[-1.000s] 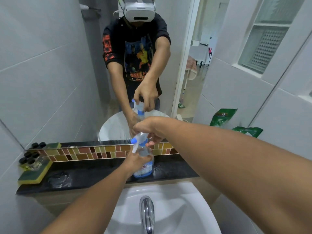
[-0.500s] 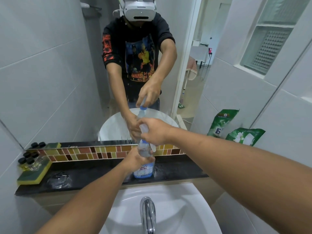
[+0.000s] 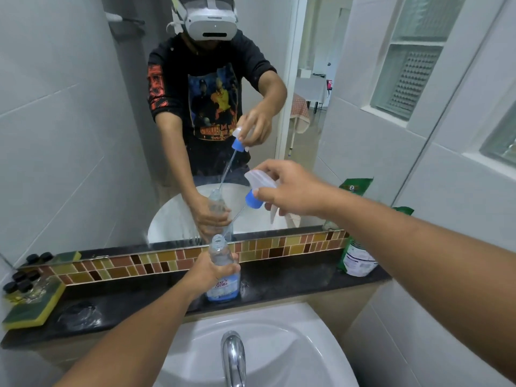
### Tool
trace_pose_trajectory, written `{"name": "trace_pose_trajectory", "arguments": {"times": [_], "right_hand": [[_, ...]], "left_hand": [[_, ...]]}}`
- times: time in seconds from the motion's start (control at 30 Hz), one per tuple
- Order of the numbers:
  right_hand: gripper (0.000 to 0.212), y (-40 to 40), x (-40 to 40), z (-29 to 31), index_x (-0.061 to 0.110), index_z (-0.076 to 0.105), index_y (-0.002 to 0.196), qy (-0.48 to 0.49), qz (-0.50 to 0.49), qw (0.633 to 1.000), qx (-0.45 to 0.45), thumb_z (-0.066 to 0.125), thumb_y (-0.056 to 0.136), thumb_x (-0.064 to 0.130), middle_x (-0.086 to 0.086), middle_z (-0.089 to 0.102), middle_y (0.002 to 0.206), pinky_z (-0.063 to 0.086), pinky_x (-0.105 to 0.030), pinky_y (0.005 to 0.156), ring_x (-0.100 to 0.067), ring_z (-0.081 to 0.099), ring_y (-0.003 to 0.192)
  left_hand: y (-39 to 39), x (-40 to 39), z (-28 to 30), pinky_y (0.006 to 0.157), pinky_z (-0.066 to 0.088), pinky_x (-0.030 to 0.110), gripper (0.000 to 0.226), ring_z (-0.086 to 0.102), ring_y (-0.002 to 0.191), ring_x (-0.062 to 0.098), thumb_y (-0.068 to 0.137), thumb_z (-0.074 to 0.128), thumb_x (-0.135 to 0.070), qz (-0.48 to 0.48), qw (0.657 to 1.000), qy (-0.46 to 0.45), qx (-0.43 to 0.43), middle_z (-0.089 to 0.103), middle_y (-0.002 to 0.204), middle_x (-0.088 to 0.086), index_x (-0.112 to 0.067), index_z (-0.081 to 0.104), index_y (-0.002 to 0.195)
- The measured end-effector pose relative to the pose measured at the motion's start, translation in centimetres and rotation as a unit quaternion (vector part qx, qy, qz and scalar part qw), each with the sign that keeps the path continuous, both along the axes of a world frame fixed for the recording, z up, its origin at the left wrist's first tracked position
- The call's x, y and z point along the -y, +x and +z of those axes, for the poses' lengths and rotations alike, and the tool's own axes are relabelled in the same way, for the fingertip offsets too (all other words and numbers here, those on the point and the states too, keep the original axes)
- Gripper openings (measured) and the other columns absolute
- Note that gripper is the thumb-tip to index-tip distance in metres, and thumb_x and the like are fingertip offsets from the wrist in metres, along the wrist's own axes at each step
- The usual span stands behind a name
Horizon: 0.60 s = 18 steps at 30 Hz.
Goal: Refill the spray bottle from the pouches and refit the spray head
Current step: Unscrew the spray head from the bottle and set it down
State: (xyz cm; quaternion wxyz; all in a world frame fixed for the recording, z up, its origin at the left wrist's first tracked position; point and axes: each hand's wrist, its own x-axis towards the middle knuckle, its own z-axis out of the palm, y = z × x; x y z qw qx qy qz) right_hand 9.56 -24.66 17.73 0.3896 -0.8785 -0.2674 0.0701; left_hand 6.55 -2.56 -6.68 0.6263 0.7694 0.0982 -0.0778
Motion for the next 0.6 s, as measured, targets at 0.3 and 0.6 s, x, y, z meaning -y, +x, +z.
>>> {"name": "trace_pose_trajectory", "arguments": {"times": [0.3,0.6], "right_hand": [[0.019,0.5,8.3,2.0,0.021,0.067,0.115,0.106,-0.098,0.990,-0.001,0.069,0.097,0.018,-0.006,0.071,0.105,0.059,-0.030,0.058,-0.022,0.077,0.075],[0.006,2.5,10.9,-12.5,0.014,0.067,0.099,0.200,-0.315,0.915,-0.154,0.061,0.099,0.017,-0.018,0.072,0.098,0.061,-0.038,0.057,-0.022,0.073,0.068]], "left_hand": [[-0.4,0.6,0.5,0.113,0.050,0.063,0.039,0.074,0.116,0.032,0.084,0.089,-0.016,0.014,1.000,-0.007,-0.019,0.080,0.118,0.009,-0.011,0.072,0.118],[-0.4,0.5,0.0,0.113,0.051,0.060,0.043,0.074,0.115,0.025,0.083,0.091,-0.022,0.017,1.000,-0.009,-0.016,0.080,0.119,0.003,-0.014,0.072,0.121]]}}
